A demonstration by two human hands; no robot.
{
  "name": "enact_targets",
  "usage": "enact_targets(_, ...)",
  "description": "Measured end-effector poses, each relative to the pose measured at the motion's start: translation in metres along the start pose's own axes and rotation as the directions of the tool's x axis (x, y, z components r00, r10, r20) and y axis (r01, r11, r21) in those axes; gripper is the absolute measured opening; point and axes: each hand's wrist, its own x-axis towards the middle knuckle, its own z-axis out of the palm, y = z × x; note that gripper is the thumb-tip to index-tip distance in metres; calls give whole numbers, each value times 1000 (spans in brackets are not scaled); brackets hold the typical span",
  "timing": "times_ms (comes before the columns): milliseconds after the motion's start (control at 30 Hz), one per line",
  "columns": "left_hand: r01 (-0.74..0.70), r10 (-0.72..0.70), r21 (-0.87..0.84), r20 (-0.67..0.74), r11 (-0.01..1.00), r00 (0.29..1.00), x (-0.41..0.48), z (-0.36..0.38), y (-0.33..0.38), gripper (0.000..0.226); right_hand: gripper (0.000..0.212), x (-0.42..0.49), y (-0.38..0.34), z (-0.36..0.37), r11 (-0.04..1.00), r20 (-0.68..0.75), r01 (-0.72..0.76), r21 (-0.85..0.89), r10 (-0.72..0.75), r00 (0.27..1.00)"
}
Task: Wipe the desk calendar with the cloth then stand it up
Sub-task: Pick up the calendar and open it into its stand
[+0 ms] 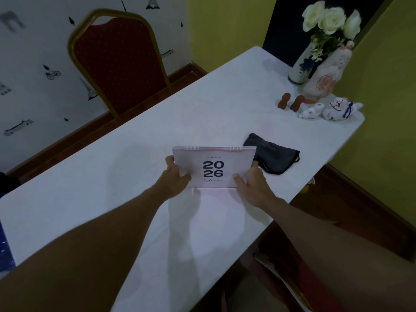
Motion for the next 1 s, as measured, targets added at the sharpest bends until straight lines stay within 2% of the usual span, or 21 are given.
enact_targets(67, 36, -38, 44, 46, 998, 998, -3, 2, -8, 55, 49, -4, 5, 1, 998, 27, -58, -37, 60, 998)
enact_targets(233, 19, -21, 26, 86, 999, 996, -6, 7, -15, 66, 37, -11, 4, 4, 991, 97, -75, 110, 64, 993)
enact_targets(333, -114, 116, -35, 63, 993, 991, -12, 9, -10, 71, 48, -13, -1, 1, 990, 105, -64, 126, 51, 993)
enact_targets(433, -226, 227, -15, 46, 974, 973, -19, 10, -11, 71, 63, -17, -3, -3, 992, 88, -26, 125, 15, 996)
enact_targets(567, -154, 148, 30, 139, 988, 979, -21, 7, -14, 72, 55, -16, -1, -1, 999, 83, -29, -38, 33, 996)
enact_targets(767, -101, 89, 59, 189, 993, 978, -18, 3, -9, 73, 50, -12, 1, -1, 980, 63, -60, -189, 73, 995)
enact_targets(833, -89, 76, 59, 194, 994, 978, -16, 2, -9, 75, 52, -11, 2, -3, 984, 81, -65, -167, 80, 994)
enact_targets(1000, -79, 65, 77, 166, 994, 984, -16, 4, -8, 84, 61, -15, -6, -4, 999, 129, 0, 33, -4, 992)
